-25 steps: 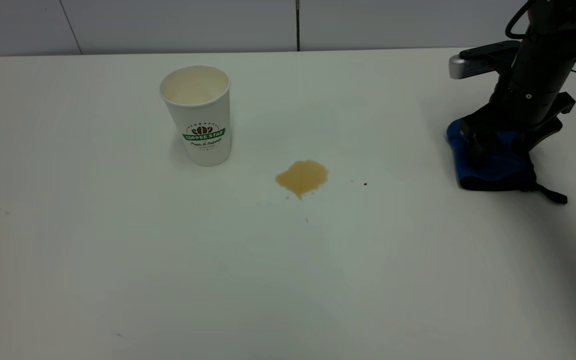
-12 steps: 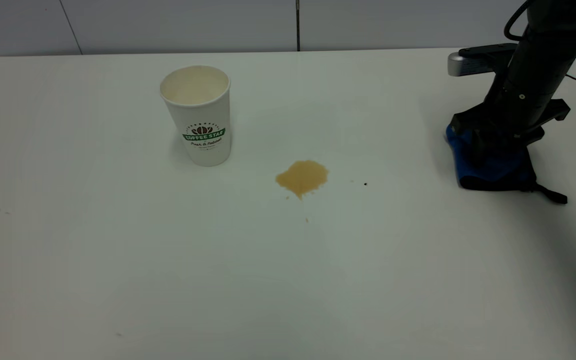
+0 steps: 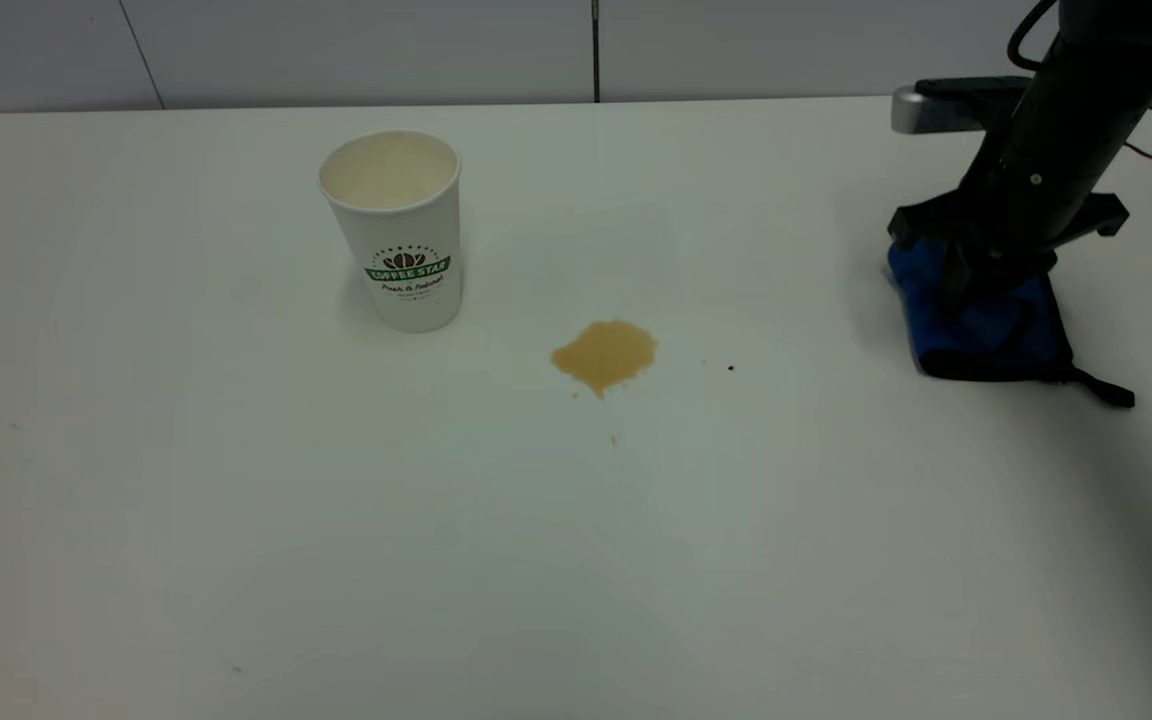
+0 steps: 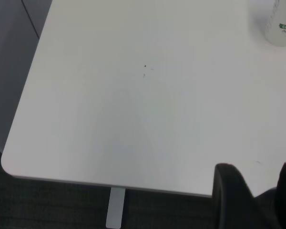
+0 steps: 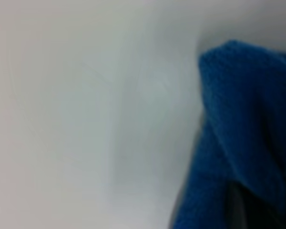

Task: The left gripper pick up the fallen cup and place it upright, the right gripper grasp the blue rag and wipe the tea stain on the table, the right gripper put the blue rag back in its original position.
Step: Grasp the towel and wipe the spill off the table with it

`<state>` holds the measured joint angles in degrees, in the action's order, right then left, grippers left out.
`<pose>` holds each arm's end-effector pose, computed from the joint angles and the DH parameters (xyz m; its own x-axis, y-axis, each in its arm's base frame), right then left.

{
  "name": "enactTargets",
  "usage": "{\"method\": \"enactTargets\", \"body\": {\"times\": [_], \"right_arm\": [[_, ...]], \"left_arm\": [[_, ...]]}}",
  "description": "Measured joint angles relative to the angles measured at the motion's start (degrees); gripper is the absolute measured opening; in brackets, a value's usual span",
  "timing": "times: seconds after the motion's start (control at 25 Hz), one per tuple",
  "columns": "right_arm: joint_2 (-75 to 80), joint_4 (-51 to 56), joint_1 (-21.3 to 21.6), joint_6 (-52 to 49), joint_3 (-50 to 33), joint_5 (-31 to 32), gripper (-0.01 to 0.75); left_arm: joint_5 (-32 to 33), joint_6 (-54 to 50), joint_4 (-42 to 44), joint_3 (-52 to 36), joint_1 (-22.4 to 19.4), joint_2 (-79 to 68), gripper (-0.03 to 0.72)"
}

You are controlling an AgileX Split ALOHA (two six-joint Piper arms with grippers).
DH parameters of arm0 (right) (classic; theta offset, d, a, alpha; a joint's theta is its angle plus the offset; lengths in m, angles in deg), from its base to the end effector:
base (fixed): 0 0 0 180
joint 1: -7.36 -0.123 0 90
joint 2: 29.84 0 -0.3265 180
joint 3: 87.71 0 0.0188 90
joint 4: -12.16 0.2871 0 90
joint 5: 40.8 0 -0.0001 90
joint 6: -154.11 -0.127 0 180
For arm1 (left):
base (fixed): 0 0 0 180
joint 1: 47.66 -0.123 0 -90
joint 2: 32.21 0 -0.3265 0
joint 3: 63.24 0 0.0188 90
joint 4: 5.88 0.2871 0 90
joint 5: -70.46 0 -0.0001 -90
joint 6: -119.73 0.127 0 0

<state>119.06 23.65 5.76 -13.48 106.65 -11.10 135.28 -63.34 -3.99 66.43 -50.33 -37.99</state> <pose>0.5321 0.0274 -0.0177 -0.9565 -0.0683 -0.2837 -0.0955 0.9920 0.0830 0.0117 0.0043 0.2663 -0.5100 -0.0633 -0.8578 -0.0924 0.9956 -0.0186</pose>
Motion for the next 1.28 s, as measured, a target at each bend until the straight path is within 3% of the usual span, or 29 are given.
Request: {"method": "enactTargets", "body": {"times": [0.28, 0.68, 1.08, 1.28], "right_arm": [[-5.5, 6.4, -2.9, 5.2, 0.0, 1.5, 0.064], [-6.3, 9.6, -11.9, 5.6, 0.0, 2.5, 0.064], [-5.1, 15.2, -22.6, 5.7, 0.0, -3.5, 0.064], [-3.5, 17.1, -25.5, 5.7, 0.0, -6.7, 0.064]], "left_arm": [[0.0, 0.0, 0.0, 0.0, 0.0, 0.0, 0.265], [0.0, 0.0, 0.0, 0.0, 0.0, 0.0, 0.265], [0.0, 0.0, 0.0, 0.0, 0.0, 0.0, 0.265], [0.0, 0.0, 0.0, 0.0, 0.0, 0.0, 0.265]]}}
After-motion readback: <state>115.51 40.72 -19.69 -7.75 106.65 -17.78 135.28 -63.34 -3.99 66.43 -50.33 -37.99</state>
